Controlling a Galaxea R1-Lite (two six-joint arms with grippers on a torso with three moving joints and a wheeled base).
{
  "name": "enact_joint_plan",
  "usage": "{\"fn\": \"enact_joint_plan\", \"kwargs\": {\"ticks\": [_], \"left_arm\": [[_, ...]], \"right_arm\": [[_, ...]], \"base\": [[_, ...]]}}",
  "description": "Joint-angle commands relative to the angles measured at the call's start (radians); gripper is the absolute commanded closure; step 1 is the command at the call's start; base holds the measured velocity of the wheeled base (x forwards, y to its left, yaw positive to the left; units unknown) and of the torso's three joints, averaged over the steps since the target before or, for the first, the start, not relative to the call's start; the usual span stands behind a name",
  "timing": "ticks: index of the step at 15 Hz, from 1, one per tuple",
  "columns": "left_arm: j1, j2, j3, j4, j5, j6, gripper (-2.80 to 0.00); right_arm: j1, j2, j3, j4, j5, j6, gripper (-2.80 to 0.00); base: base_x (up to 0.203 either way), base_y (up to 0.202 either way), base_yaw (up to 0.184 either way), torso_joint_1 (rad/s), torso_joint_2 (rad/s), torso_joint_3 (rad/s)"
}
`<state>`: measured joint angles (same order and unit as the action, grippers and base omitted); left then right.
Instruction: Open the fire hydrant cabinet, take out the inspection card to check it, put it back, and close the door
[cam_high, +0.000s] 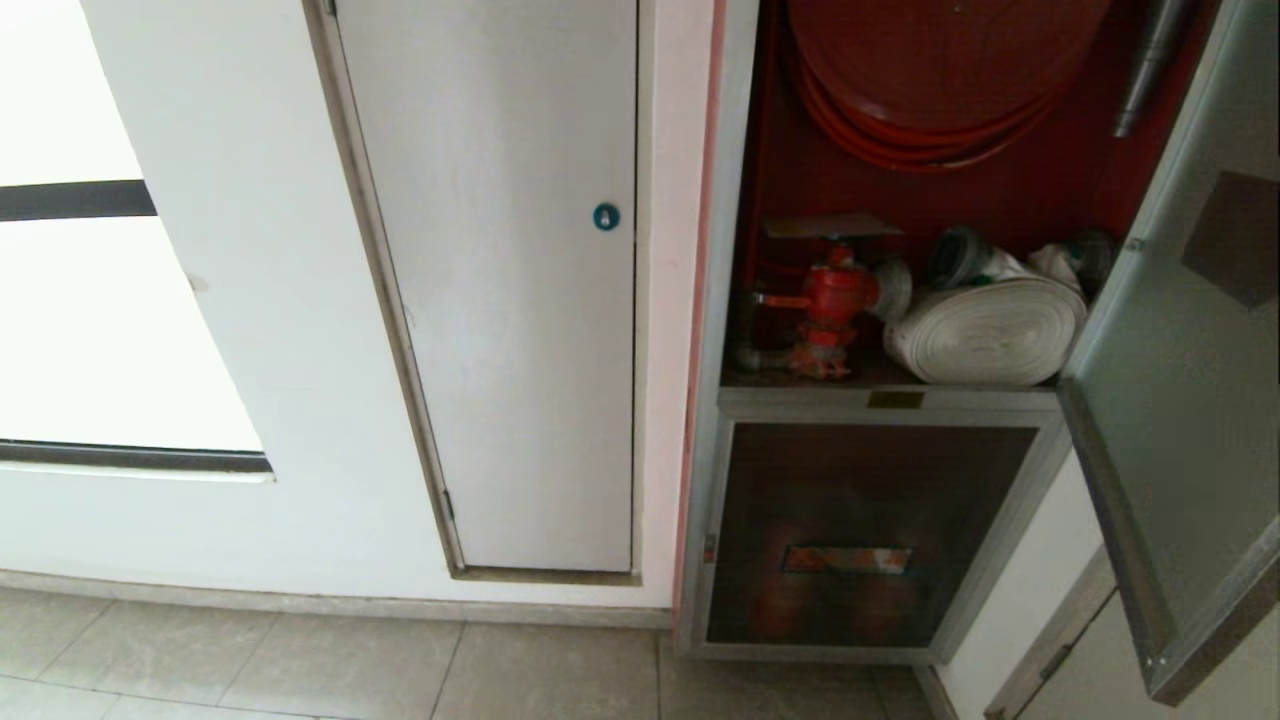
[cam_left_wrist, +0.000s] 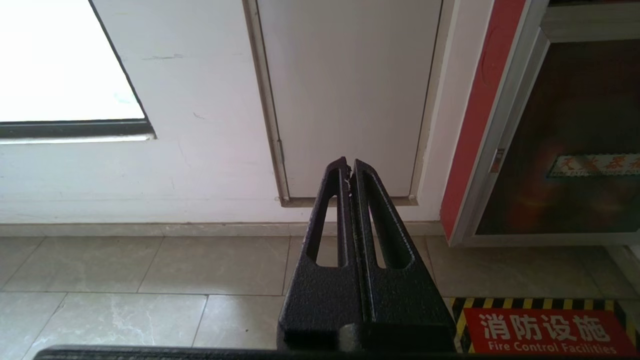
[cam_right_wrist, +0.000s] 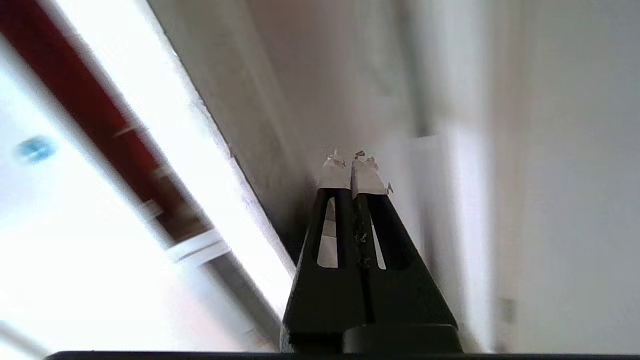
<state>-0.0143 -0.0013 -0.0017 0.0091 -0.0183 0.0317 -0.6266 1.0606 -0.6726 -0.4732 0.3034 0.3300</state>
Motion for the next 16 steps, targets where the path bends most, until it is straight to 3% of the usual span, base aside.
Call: {"fn": "enact_joint_plan", "kwargs": {"ticks": [1,6,10,16], "left_arm": [[0.0,0.0,0.0,0.0,0.0,0.001,0.0],[0.0,0.0,0.0,0.0,0.0,0.001,0.0],[-0.001,0.0,0.0,0.0,0.0,0.001,0.0],[0.0,0.0,0.0,0.0,0.0,0.001,0.0]], "right_arm": [[0.106,-0.005,0.004,-0.003,0.002,-0.005,0.0],[0.379,0.073,-0.021,-0.009,-0.005,-0.081,0.0],[0.455,0.296,-0.164,-0.01,-0.005,-0.087,0.0],[0.521,0.699,-0.492,-0.01,-0.01,-0.108,0.0]], "base": [[0.0,0.0,0.0,0.0,0.0,0.0],[0.0,0.0,0.0,0.0,0.0,0.0],[0.0,0.0,0.0,0.0,0.0,0.0],[0.0,0.0,0.0,0.0,0.0,0.0]]}}
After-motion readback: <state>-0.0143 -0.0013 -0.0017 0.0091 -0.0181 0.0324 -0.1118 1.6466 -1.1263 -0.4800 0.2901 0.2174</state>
